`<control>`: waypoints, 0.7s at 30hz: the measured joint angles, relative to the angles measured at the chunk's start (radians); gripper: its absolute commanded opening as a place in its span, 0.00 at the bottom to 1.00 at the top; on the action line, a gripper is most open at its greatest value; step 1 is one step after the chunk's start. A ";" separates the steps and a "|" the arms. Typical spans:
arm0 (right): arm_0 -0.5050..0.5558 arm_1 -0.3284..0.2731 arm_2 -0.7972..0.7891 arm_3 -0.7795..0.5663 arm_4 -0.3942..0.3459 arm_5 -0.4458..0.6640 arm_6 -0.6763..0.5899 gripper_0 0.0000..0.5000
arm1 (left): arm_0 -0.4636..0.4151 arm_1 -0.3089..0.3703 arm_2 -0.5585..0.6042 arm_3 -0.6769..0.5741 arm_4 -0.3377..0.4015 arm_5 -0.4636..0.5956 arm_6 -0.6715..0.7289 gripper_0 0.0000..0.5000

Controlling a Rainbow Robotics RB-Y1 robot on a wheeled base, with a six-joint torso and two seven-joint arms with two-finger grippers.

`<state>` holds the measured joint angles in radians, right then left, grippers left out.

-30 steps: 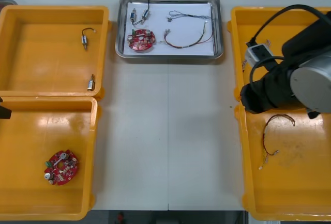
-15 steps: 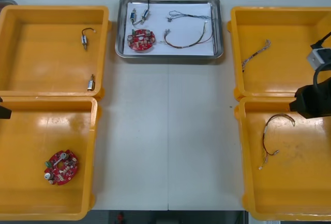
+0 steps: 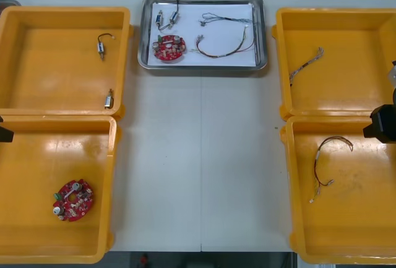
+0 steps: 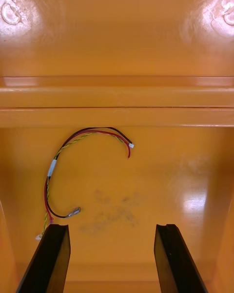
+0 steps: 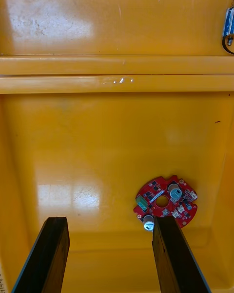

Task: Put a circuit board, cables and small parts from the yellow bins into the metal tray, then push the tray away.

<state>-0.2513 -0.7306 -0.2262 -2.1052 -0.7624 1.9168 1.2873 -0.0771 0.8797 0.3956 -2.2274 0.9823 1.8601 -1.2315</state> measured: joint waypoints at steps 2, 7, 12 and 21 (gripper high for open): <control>0.000 0.000 0.000 0.006 -0.001 0.000 0.000 1.00 | 0.000 0.000 0.000 0.000 0.000 0.000 0.000 1.00; 0.000 0.000 -0.003 0.009 -0.003 0.000 -0.022 1.00 | 0.000 0.000 0.000 0.000 0.000 0.000 0.000 1.00; 0.001 0.000 -0.006 0.010 -0.003 0.000 -0.030 1.00 | 0.000 0.000 0.000 0.000 0.000 0.000 0.000 1.00; 0.006 0.000 -0.006 0.011 -0.003 0.000 -0.030 1.00 | 0.000 0.000 0.000 0.000 0.000 0.000 0.000 1.00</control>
<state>-0.2451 -0.7307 -0.2325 -2.0946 -0.7652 1.9168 1.2577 -0.0771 0.8797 0.3956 -2.2274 0.9823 1.8601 -1.2315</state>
